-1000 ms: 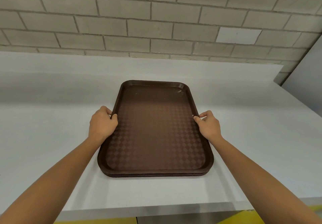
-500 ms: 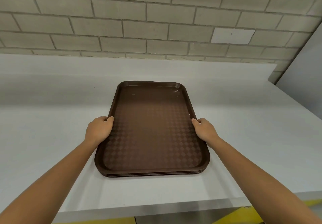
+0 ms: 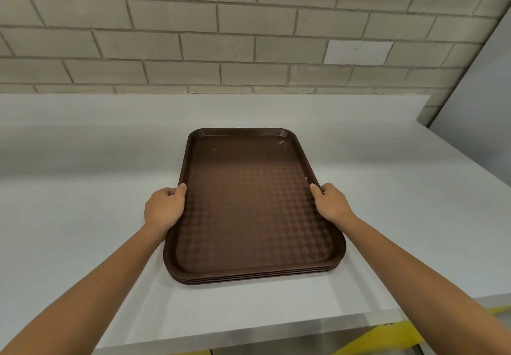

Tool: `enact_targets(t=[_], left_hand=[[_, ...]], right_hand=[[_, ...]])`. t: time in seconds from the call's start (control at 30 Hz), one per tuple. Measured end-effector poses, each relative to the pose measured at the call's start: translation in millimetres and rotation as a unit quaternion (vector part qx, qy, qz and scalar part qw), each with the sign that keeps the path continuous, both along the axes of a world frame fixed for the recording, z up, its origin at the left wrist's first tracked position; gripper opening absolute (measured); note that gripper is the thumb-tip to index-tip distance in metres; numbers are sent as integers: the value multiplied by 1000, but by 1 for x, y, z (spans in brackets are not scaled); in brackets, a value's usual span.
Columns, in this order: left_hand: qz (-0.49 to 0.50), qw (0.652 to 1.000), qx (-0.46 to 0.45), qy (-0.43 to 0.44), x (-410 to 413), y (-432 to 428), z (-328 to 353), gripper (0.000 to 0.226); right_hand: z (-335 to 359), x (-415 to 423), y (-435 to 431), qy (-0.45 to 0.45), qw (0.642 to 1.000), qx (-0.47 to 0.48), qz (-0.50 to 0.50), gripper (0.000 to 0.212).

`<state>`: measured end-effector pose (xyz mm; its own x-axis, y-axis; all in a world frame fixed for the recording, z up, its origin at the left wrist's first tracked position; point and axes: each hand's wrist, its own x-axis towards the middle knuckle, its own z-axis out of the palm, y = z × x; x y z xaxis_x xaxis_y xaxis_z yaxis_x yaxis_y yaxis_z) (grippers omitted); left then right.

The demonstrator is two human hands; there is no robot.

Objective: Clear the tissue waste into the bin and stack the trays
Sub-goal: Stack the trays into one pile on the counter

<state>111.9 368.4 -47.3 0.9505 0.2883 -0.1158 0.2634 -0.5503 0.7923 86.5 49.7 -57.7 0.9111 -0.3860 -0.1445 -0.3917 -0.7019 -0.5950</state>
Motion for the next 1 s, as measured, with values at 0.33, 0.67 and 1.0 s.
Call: enact_targets(t=[0.33,0.67,1.0], left_hand=[[-4,1000,4,0,13,-86,1,43],[-4,1000,-11,-2,10,-216,3,44],[-25,1000,16,3,7,-340,6,45]], right_hand=[[4,-4,-85,-25,999,5,-22,48],[17,-1,-216,-38,999,-24,-5,50],[21,-7,-337,-15,999,-50,-9,50]])
